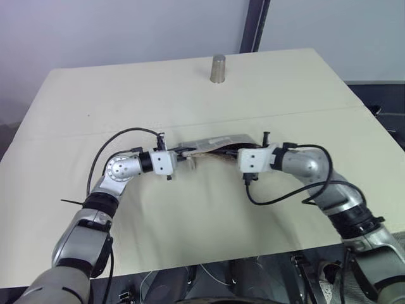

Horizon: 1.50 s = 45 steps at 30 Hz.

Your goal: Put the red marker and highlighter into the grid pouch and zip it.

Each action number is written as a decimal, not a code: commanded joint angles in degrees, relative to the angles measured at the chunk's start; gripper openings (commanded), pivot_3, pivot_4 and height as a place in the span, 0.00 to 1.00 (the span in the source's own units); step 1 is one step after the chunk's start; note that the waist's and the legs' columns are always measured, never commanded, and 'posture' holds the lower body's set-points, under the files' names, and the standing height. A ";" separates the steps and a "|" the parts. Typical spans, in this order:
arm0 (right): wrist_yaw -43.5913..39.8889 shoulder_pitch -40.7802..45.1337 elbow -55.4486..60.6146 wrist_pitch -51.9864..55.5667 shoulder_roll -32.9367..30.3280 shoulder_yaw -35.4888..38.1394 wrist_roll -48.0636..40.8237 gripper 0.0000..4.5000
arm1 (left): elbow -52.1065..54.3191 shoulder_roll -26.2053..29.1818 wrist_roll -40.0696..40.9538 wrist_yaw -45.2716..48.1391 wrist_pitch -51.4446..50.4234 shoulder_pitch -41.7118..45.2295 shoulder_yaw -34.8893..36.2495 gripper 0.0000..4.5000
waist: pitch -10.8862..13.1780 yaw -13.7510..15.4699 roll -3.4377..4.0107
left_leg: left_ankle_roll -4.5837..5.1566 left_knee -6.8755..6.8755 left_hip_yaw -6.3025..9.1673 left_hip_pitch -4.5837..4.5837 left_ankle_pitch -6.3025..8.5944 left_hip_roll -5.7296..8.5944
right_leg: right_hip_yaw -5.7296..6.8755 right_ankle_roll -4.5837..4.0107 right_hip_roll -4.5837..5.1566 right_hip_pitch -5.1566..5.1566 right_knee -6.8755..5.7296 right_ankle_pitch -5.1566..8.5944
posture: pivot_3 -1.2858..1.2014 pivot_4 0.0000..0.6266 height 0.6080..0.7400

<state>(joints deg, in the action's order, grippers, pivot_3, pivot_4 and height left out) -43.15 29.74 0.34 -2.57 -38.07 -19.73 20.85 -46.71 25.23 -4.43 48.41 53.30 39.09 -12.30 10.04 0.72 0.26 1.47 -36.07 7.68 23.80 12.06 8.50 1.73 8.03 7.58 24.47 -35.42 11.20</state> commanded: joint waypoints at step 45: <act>12.73 -14.08 15.13 39.82 26.58 13.47 -46.48 0.01 | 4.96 -1.16 -18.36 -19.33 -0.36 2.90 -5.56 0.00 | -0.02 -0.11 -0.02 | -0.06 0.01 0.12 -0.11 0.04 -0.04 | -0.04 0.00 -0.14 -0.03 -0.04 0.00 | 0.52 0.24 1.00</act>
<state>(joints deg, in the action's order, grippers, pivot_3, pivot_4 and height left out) -30.35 15.09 13.42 37.08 -11.83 -8.05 -23.73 -43.65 23.53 -23.23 29.95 52.83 41.36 -17.84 10.01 0.61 0.24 1.41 -36.05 7.80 23.70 12.10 8.45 1.69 8.03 7.44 24.44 -35.46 11.20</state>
